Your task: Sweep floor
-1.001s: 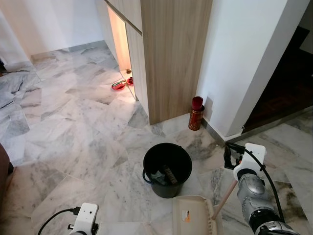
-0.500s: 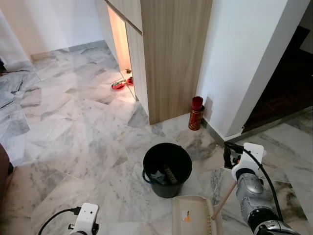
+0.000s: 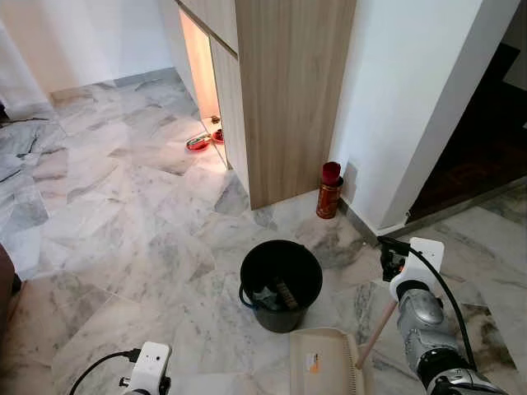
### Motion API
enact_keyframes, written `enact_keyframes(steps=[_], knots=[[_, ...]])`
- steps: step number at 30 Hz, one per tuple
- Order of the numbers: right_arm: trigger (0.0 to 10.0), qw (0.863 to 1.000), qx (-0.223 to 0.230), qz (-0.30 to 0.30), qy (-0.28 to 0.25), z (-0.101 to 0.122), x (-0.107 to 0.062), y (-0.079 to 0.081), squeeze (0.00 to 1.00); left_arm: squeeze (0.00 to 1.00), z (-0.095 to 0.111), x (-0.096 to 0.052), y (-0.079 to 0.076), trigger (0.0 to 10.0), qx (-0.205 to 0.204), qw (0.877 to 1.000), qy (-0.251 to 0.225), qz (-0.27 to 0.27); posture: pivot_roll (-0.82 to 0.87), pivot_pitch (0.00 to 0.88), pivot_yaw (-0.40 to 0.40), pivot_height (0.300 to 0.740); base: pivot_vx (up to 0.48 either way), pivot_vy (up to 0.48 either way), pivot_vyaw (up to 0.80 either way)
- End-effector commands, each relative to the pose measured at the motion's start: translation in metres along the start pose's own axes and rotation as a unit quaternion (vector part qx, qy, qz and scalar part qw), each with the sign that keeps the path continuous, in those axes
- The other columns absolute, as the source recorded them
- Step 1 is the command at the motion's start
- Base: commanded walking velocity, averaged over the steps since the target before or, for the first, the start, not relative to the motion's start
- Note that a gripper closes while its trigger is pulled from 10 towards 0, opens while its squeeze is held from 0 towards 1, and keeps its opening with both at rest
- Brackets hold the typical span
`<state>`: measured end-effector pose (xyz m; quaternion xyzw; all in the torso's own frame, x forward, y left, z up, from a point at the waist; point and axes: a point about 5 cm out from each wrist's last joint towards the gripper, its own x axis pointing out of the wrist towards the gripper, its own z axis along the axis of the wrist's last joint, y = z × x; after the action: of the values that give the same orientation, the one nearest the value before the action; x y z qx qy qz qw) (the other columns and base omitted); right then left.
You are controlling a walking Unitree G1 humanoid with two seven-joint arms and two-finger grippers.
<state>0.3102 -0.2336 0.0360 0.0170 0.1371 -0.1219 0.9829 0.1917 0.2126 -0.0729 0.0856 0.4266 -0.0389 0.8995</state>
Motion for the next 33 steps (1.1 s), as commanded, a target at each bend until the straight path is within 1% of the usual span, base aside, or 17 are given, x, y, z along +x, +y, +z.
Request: enact_keyframes(steps=[1,17,20,23,24,25,26,28,29,30,32,33], knots=[[0.0,1.000,0.001,0.000,-0.002,0.000,0.000,0.000,0.00,0.00,-0.008,-0.002,0.000,10.0,0.001,1.000,0.013,0.000,0.06,0.005,0.033,0.740,0.000,0.000,0.00],[0.0,1.000,-0.008,0.002,-0.012,0.005,0.001,-0.001,0.00,0.00,-0.007,-0.001,-0.003,10.0,-0.002,1.000,0.011,0.001,0.06,0.000,0.024,0.740,0.000,0.000,0.00],[0.0,1.000,-0.010,0.002,-0.019,0.008,0.002,0.000,0.00,0.00,-0.006,-0.001,-0.004,10.0,-0.002,1.000,0.011,0.001,0.06,0.000,0.023,0.740,0.000,0.000,0.00],[0.0,0.999,-0.013,-0.003,-0.045,0.020,0.005,0.001,0.00,0.00,-0.006,-0.001,-0.004,10.0,-0.003,1.000,0.011,0.002,0.05,0.000,0.024,0.740,0.000,0.000,0.00],[4.5,0.997,-0.027,-0.010,-0.065,0.028,0.006,0.000,0.00,0.00,-0.006,-0.001,-0.003,10.0,-0.003,1.000,0.010,0.003,0.05,0.000,0.024,0.740,0.000,0.000,0.00],[4.5,0.997,-0.031,-0.012,-0.071,0.031,0.007,0.000,0.00,0.00,-0.005,0.000,-0.003,10.0,-0.003,1.000,0.010,0.003,0.05,0.000,0.024,0.740,0.000,0.000,0.00],[10.0,0.996,-0.032,-0.016,-0.086,0.036,0.007,0.000,0.00,0.00,-0.005,0.000,-0.003,10.0,-0.003,1.000,0.010,0.003,0.05,0.000,0.025,0.740,0.000,0.000,0.00],[10.0,0.992,-0.035,-0.029,-0.122,0.051,0.009,-0.001,0.00,0.00,-0.005,0.000,-0.003,10.0,-0.002,1.000,0.010,0.003,0.05,0.000,0.025,0.740,0.000,0.000,0.00],[10.0,0.992,-0.035,-0.029,-0.122,0.051,0.009,-0.001,0.00,0.00,-0.005,0.000,-0.003,10.0,-0.002,1.000,0.010,0.003,0.05,0.000,0.025,0.740,0.000,0.000,0.00],[10.0,0.989,-0.046,-0.033,-0.137,0.058,0.009,-0.002,0.00,0.00,-0.004,0.000,-0.003,10.0,-0.003,1.000,0.010,0.003,0.05,0.000,0.025,0.740,0.000,0.000,0.00],[10.0,0.986,-0.060,-0.035,-0.152,0.064,0.010,-0.001,0.00,0.00,-0.004,0.000,-0.002,10.0,-0.003,1.000,0.010,0.003,0.05,0.000,0.025,0.740,0.000,0.000,0.00],[10.0,0.983,-0.075,-0.038,-0.165,0.068,0.010,0.000,0.00,0.00,-0.004,0.000,-0.002,10.0,-0.003,1.000,0.009,0.003,0.05,0.000,0.026,0.740,0.000,0.000,0.00]])
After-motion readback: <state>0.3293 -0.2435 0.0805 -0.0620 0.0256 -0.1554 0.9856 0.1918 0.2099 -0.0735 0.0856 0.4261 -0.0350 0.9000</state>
